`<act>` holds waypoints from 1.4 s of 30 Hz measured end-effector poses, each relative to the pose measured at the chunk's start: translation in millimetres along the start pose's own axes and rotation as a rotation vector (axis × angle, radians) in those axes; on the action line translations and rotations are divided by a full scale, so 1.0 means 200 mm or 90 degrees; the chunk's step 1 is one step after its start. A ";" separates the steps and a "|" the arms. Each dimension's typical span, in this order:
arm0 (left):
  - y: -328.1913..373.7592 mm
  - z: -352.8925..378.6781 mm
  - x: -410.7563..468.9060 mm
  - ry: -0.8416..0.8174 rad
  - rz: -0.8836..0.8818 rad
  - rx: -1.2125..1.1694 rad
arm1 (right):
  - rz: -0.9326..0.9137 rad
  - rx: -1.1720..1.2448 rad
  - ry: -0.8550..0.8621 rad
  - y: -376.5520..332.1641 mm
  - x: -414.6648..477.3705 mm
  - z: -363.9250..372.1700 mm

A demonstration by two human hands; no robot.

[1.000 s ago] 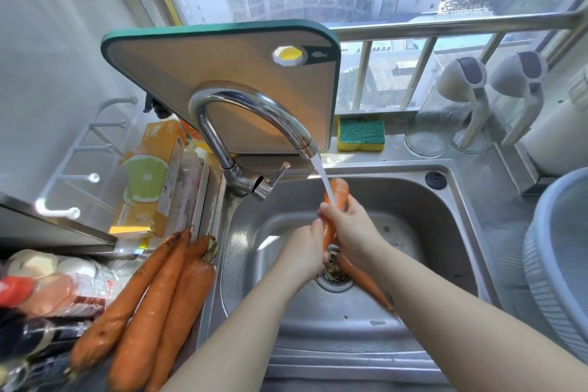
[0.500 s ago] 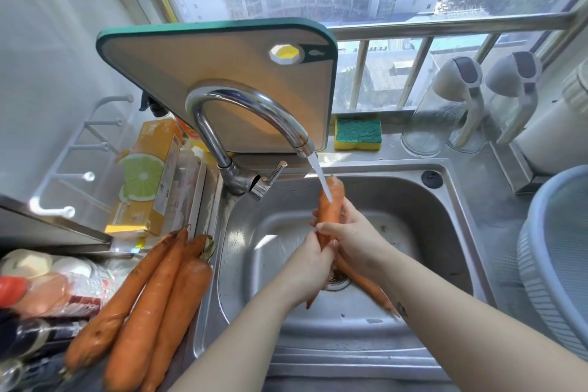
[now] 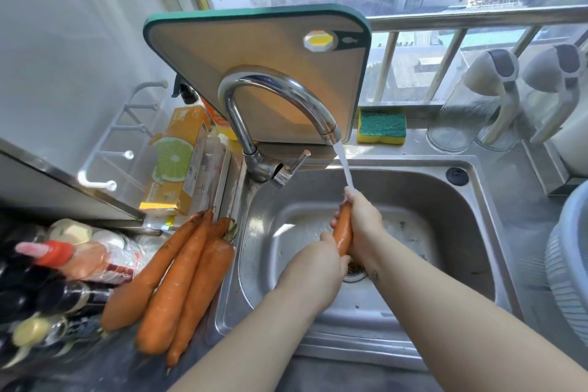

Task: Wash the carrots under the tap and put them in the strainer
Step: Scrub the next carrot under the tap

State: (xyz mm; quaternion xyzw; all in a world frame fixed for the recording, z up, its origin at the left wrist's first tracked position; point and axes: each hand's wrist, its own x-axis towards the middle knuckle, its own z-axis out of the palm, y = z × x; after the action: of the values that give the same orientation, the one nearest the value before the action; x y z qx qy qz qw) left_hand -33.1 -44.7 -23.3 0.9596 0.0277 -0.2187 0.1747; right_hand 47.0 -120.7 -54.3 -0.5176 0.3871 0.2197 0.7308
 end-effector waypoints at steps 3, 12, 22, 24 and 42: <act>-0.02 -0.02 -0.01 -0.036 -0.028 -0.131 | 0.024 0.036 -0.026 -0.02 -0.01 -0.02; -0.02 -0.04 0.04 -0.270 -0.199 -1.002 | -0.112 0.030 -0.163 -0.06 -0.08 -0.02; 0.01 -0.03 0.07 -0.059 -0.101 -0.347 | -0.283 -0.264 -0.131 0.02 -0.04 -0.11; 0.03 0.00 0.06 0.002 -0.086 -0.189 | -0.321 -0.351 -0.055 0.01 -0.02 -0.11; 0.00 -0.09 0.08 -0.189 -0.250 -0.897 | -0.178 -0.155 -0.343 -0.03 -0.06 -0.12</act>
State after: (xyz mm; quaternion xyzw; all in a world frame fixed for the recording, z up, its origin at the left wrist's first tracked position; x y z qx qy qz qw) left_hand -10.2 -39.5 -14.5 0.5583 0.3084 -0.3034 0.7079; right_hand 35.5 -145.0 -45.9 -0.5722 0.0758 0.2911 0.7629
